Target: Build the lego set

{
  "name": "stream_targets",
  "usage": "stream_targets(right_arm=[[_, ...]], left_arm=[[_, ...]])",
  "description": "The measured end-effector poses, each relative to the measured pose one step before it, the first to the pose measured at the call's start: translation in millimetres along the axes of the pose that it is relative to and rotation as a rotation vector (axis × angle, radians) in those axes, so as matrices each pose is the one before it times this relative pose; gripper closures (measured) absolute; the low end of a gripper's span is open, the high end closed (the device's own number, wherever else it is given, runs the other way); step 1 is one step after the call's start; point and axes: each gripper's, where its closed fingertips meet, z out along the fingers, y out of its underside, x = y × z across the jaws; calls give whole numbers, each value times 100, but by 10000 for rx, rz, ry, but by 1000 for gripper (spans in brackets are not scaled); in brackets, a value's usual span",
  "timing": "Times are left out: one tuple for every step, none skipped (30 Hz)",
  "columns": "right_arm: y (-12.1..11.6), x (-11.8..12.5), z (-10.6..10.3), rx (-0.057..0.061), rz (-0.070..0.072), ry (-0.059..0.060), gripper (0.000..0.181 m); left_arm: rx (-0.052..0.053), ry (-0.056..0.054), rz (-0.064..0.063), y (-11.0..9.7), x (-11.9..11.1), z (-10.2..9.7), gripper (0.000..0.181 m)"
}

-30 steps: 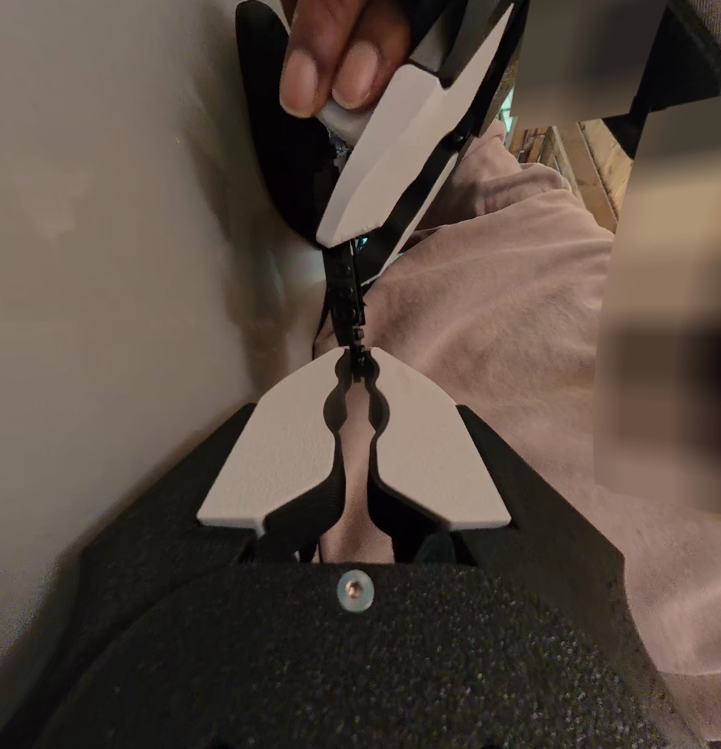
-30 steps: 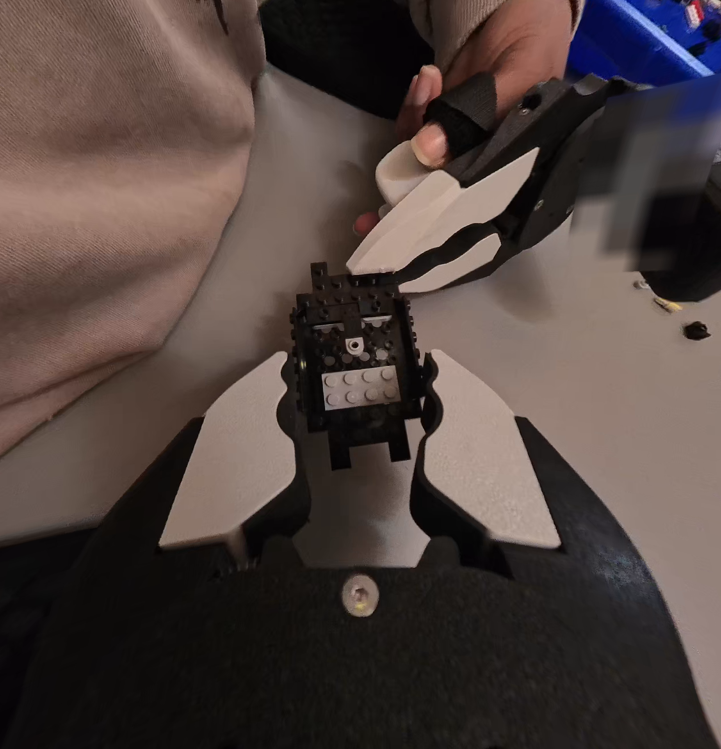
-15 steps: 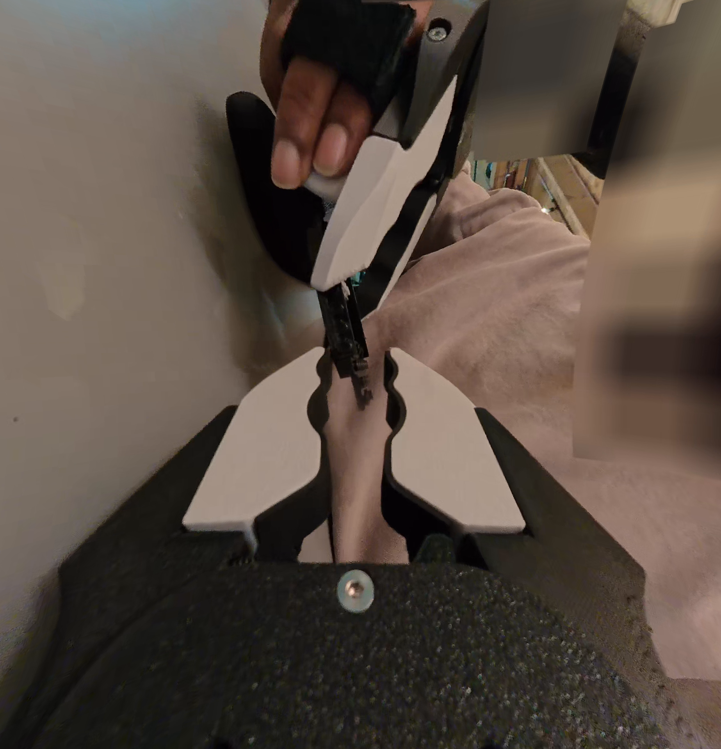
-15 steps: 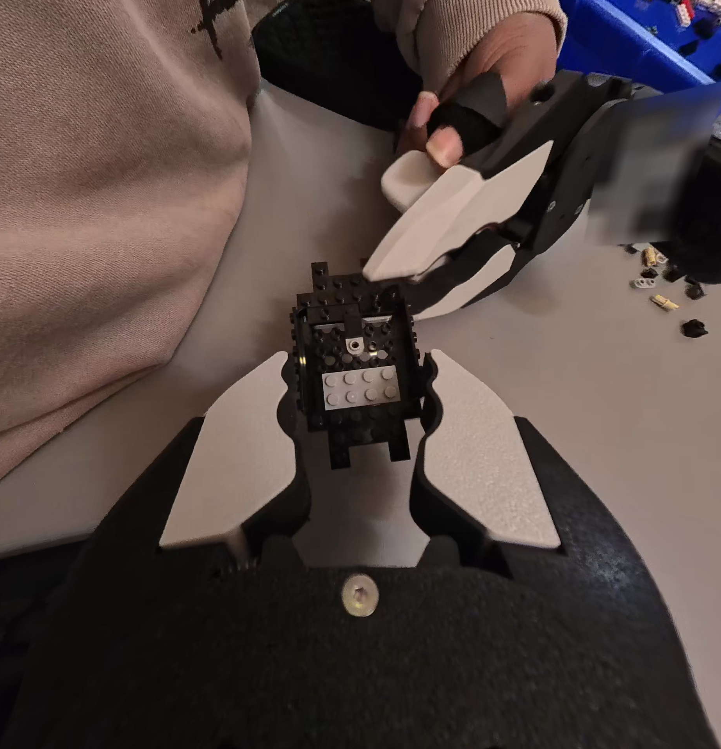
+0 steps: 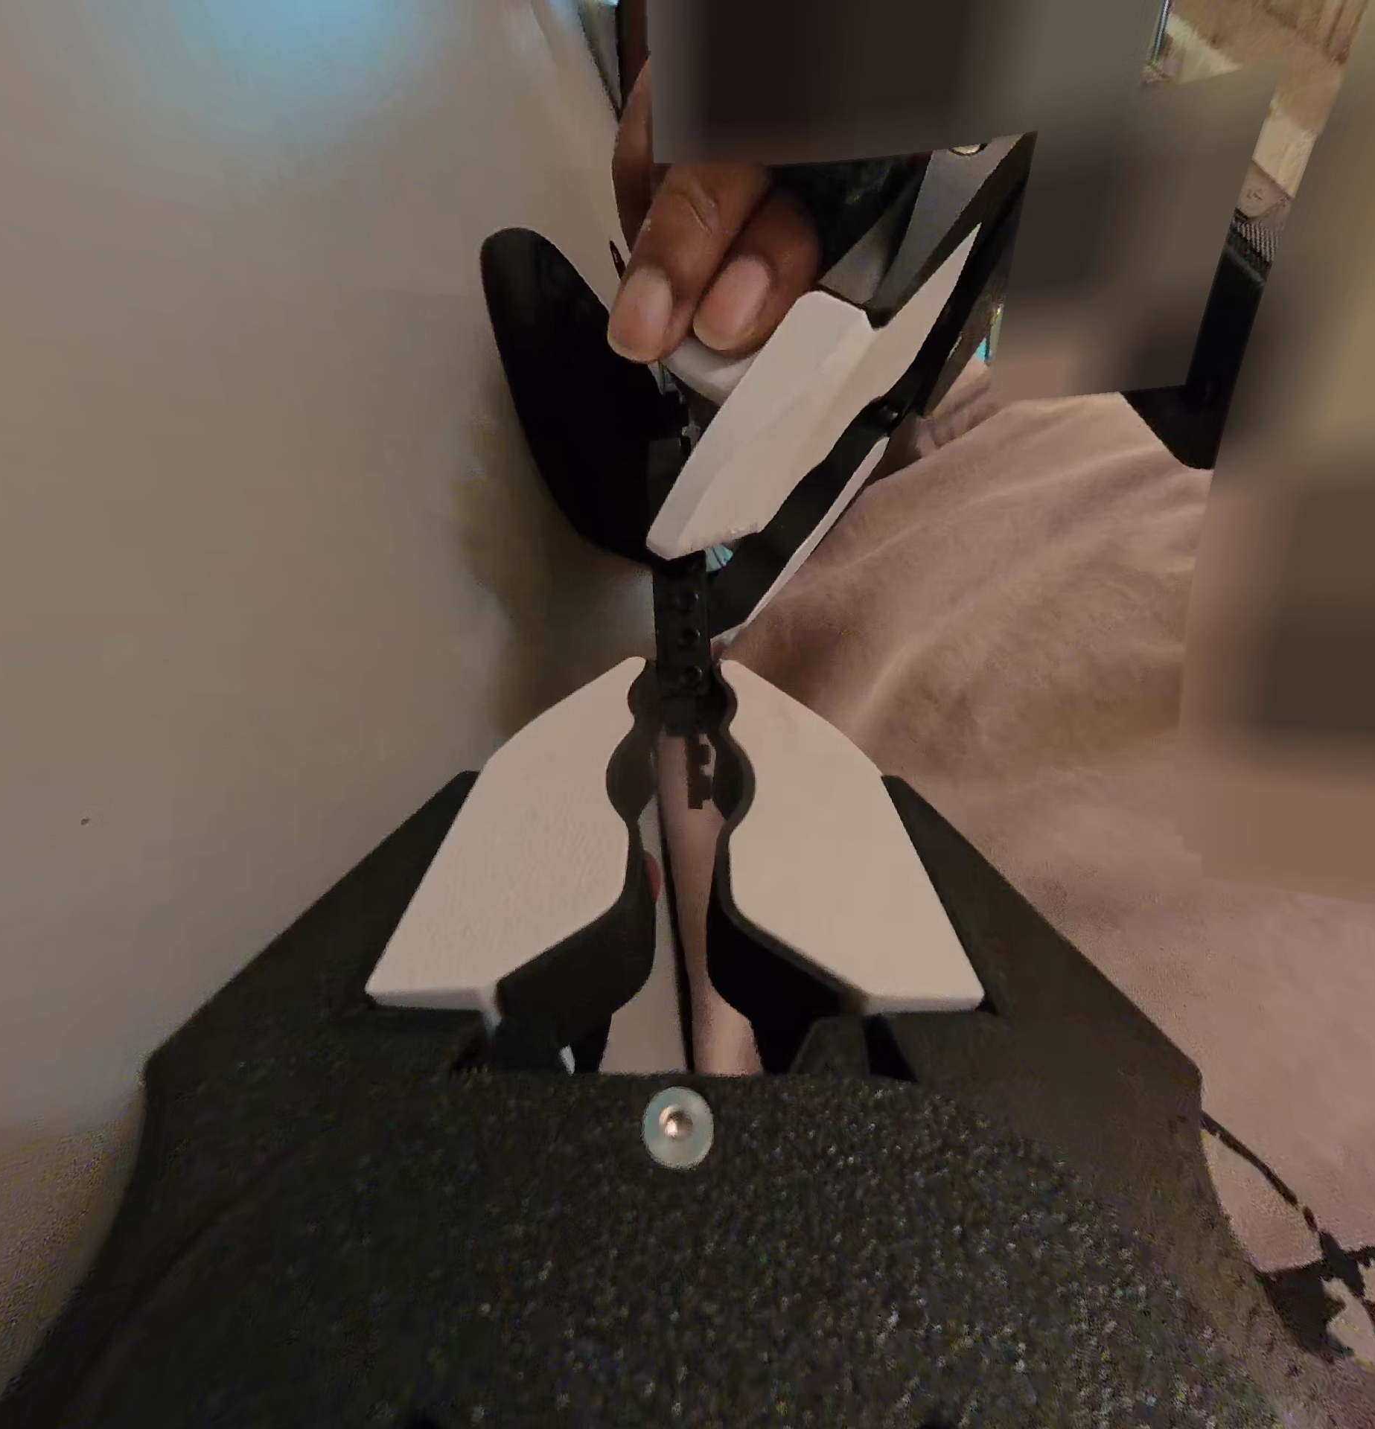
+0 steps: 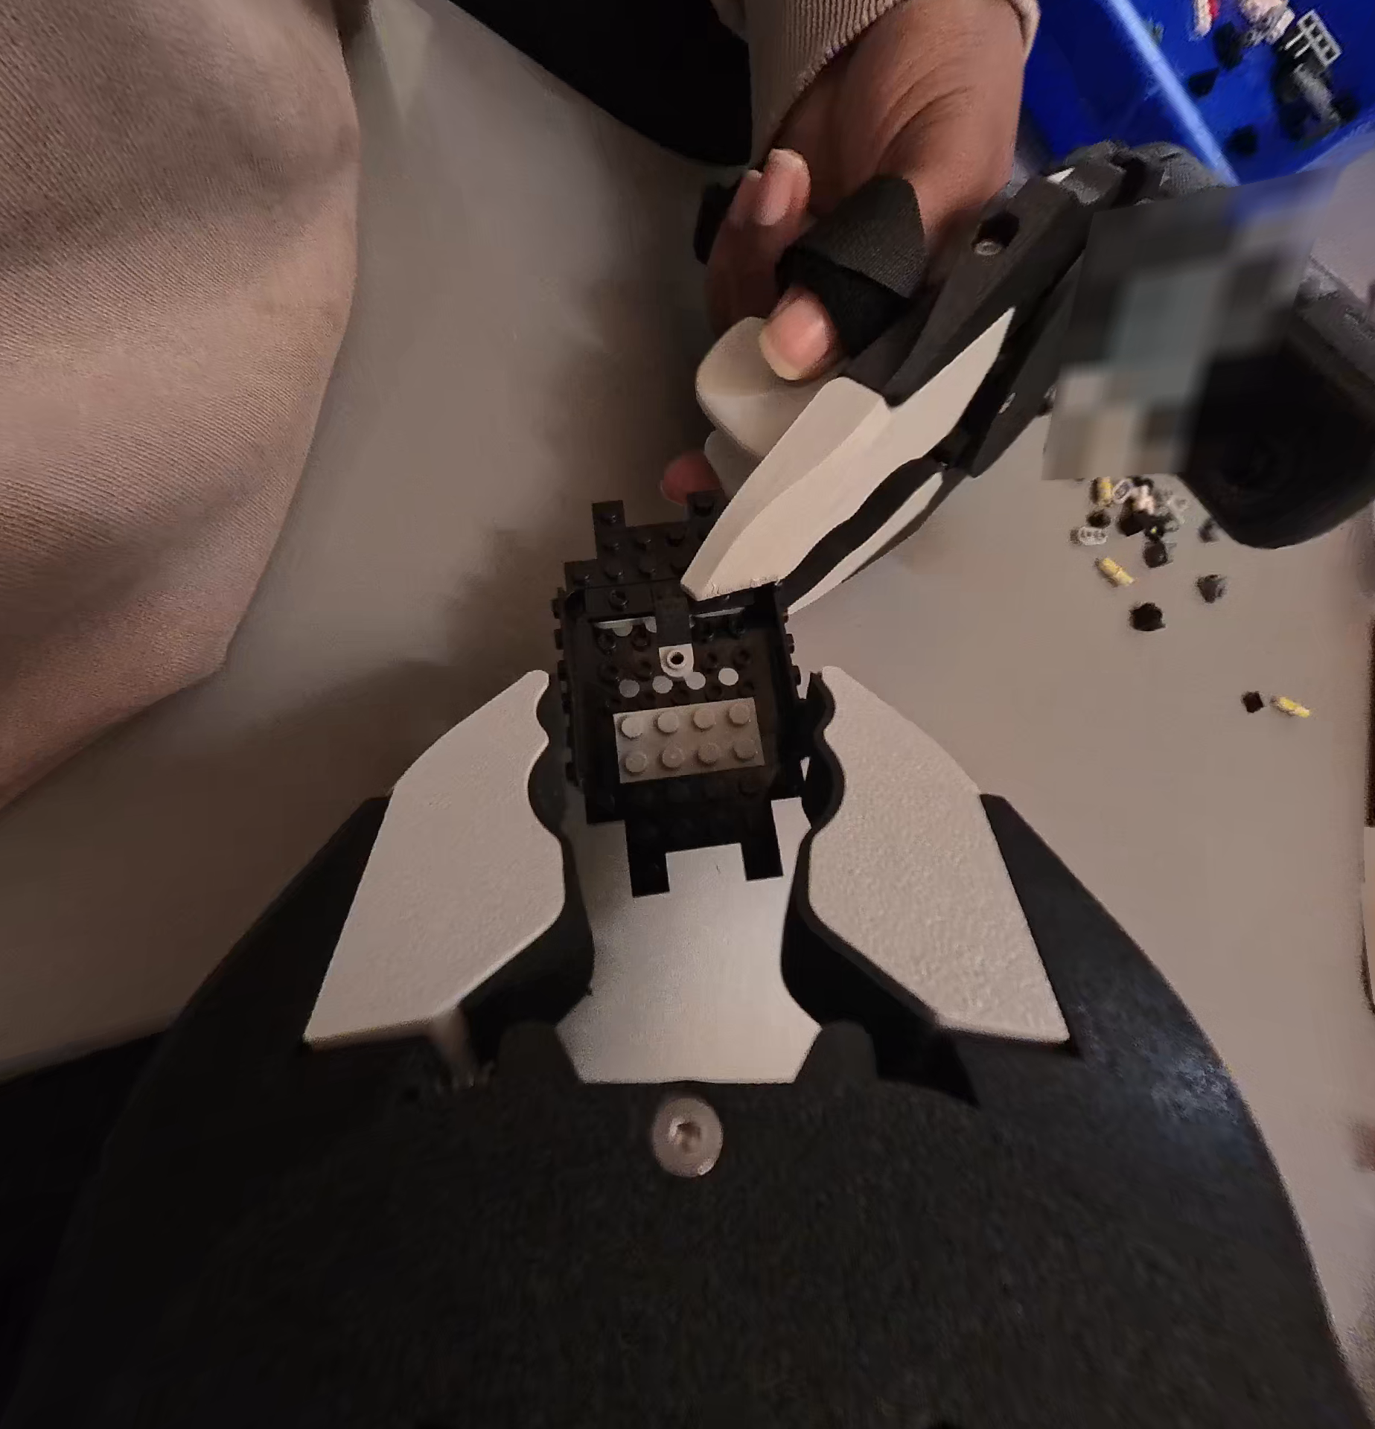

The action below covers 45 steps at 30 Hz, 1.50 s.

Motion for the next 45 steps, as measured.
stream_targets(right_arm=[[-263, -84, -80, 68, -79, 40, 122], [-157, -47, -65, 23, -78, 27, 122], [-62, -5, -59, -4, -104, 25, 122], [-91, 18, -92, 53, -58, -8, 122], [-223, -8, -141, 109, 2, -47, 122], [30, 88, -97, -82, -84, 35, 122], [5, 48, -101, -61, -132, 31, 122], [-86, 26, -109, -20, -48, 13, 122], [-71, 49, -90, -38, -67, 50, 122], [-87, 10, -83, -25, -97, 27, 122], [-97, -44, -44, -29, -63, 2, 122], [126, 21, 14, -172, -151, 72, 122], [83, 13, 30, -116, -147, 78, 122], [-12, -38, 18, -60, -55, 23, 122], [32, -68, 47, -77, -68, 7, 122], [-15, -109, 59, -54, -67, -21, 122], [25, -148, 88, -71, -60, -50, 122], [61, -155, 107, -83, -60, -61, 122], [11, -169, 98, -54, -58, -56, 122], [-55, -188, 114, -13, -47, -71, 122], [16, -83, 83, -72, -76, 3, 122], [17, -16, 46, -68, -57, 32, 122], [104, 10, 35, -105, -21, 25, 122], [33, -29, 68, -34, -37, 29, 122], [-37, -86, 71, -15, -16, 18, 122], [106, -40, 91, -143, -88, 63, 122], [73, -50, 90, -132, -80, 47, 122], [51, -106, 120, -100, -9, -26, 122], [78, -129, 134, -92, -44, -18, 122], [-43, -135, 119, -32, -34, 8, 122], [-56, -156, 59, -12, -22, -19, 122], [-327, -229, -83, 188, 70, -114, 122], [-152, 5, -86, 60, 64, 31, 122], [363, 248, 27, -237, -146, 194, 122], [35, 53, -9, 17, -45, 32, 122], [-229, -61, -78, 167, 118, -101, 122], [-56, 107, -40, 38, 8, 58, 122], [123, 202, 5, -82, -83, 150, 122], [117, 97, -11, -55, -6, 47, 122], [43, 95, -29, -5, 57, 20, 122], [85, 105, -32, -24, 33, 38, 122], [149, 97, 14, -78, 13, 37, 122], [113, 44, 47, -73, 6, 12, 122], [-14, 61, 41, 3, 4, 24, 122], [-20, 34, 52, -24, -7, 8, 122]], left_arm=[[-131, 46, 128, 150, 228, -17, 170], [-108, 14, 114, 88, 152, 0, 170], [-58, -24, 124, 21, 81, 1, 170], [-48, 37, 96, -12, 138, 0, 170], [-65, 114, 38, 2, 201, -2, 170], [31, -19, 32, -119, 47, -4, 170], [7, -53, 117, -80, 50, 17, 170], [-31, 8, 79, -44, 119, 12, 170], [-10, 23, 56, -69, 96, -13, 170], [-42, 42, 32, -11, 105, 5, 170], [-96, 28, 20, 52, 57, 24, 170], [-19, -105, 61, -17, -94, 24, 170], [-29, -84, 65, -6, -95, 3, 170], [-84, -42, 59, 70, -36, 22, 170], [-95, -41, 57, 98, -54, 40, 170], [-131, -26, 34, 155, -51, 47, 170], [-142, -36, 23, 183, -74, 88, 170], [-147, -47, 12, 200, -60, 92, 169], [-171, -64, 62, 234, -64, 95, 170], [-211, -98, 120, 295, -87, 101, 170], [-90, -84, 70, 156, -65, 51, 170], [-8, -52, 10, 43, -65, 11, 170], [21, -115, -11, -5, -107, 11, 170], [-16, -124, 49, 54, -87, 24, 170], [-33, -87, 74, 116, -56, 54, 170], [69, -102, 32, 53, -151, 42, 170], [106, -40, -25, 34, -162, 43, 170], [71, -7, -66, 91, -126, 70, 170], [47, -25, -51, 126, -101, 90, 170], [6, 39, -65, 155, -23, 55, 170], [-8, 33, -5, 154, 69, 86, 170], [-78, 148, 71, 226, 325, 102, 169], [105, 14, 61, -58, 169, -8, 170], [284, -297, 145, -347, -220, -72, 170], [91, -120, 154, -120, -3, -19, 170], [-41, 92, 7, 47, 186, -20, 169], [74, -7, 11, -96, 41, -74, 170], [119, -104, 99, -146, -92, -123, 170], [-35, -144, 116, 65, -132, -101, 168], [-24, -192, 119, 76, -157, -60, 166], [56, -84, 66, 2, -5, -28, 163], [69, 31, -52, -25, 108, -22, 162], [97, 25, -90, -81, 33, -20, 161], [91, -69, -68, -65, -131, -10, 161], [134, -49, -80, -136, -114, -2, 161]])
